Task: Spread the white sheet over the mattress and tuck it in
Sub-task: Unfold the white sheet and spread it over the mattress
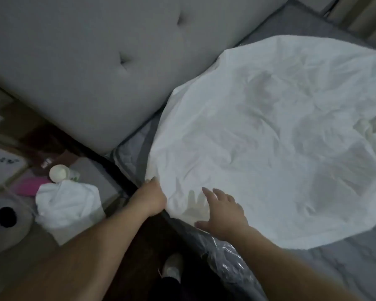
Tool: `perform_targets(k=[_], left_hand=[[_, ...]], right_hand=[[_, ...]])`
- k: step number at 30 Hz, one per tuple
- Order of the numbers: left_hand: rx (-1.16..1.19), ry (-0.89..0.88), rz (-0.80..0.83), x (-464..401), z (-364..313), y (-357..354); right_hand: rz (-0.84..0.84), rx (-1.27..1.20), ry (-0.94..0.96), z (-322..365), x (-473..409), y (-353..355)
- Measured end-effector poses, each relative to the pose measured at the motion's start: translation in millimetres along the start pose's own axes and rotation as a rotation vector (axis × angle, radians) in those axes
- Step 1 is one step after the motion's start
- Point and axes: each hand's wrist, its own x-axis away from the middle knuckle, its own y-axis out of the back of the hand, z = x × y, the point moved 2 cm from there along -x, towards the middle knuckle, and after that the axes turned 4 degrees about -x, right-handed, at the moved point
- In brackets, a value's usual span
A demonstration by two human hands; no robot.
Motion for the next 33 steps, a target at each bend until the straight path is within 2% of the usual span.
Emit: perform_targets(k=[4,8,10,13,16,19,21,23,26,27,29,31,33], left_hand=[[0.203,0.093,-0.099,-38.2,13.7,-34.1],[0.546,0.120,-0.142,-58.4,27.2,-69.9],[0.747,0.147,-0.157,-63.9,30.1,-80.2],[0.953,0.170,-0.146,-68.8,24.5,-90.9],[0.885,0.149,-0.203,-81.9,9.5,-97.3],[0.781,0.104,-0.286,-124.7,-0.6,-114.2],[0.767,0.004,-0.292,-125.8,-24.2,-117.9],[0.758,-0.128,-0.321,-117.8,-49.8,-124.2],[0.801,-0.162,-0.395,-129.4,-64.4,-141.5],[0.847,-0.167,-0.404,-133.4,-65.9,-144.4],[0.976,-0.191,-0.432,-128.9,-73.0,-149.0],[1.038,-0.222,-0.475,-114.7,-79.4,-144.1],[0.955,-0.306,-0.506,-87.8,-88.7,-129.6]], right_hand=[[-0.104,0.158,0.023,-10.9,-38.5,-45.4],[-0.266,0.196,0.038,-29.1,-69.5,-62.9],[-0.327,0.053,-0.010,-40.2,-78.8,-54.2],[-0.535,-0.294,-0.036,-56.5,-85.9,-13.5],[-0.801,-0.546,-0.079,-83.9,-93.0,56.7],[-1.056,-0.673,-0.093,-119.0,-91.7,117.4],[-1.129,-0.635,-0.097,-140.6,-90.4,126.0],[-1.148,-0.489,-0.065,-155.6,-86.0,107.2],[-1.246,-0.046,0.126,-157.7,-74.8,42.5],[-1.206,0.145,0.199,-154.6,-75.8,18.5],[-0.970,0.332,0.244,-156.0,-78.9,-31.2],[-0.724,0.243,0.150,-161.1,-84.8,-66.3],[-0.651,0.138,0.080,-168.7,-84.8,-83.3]])
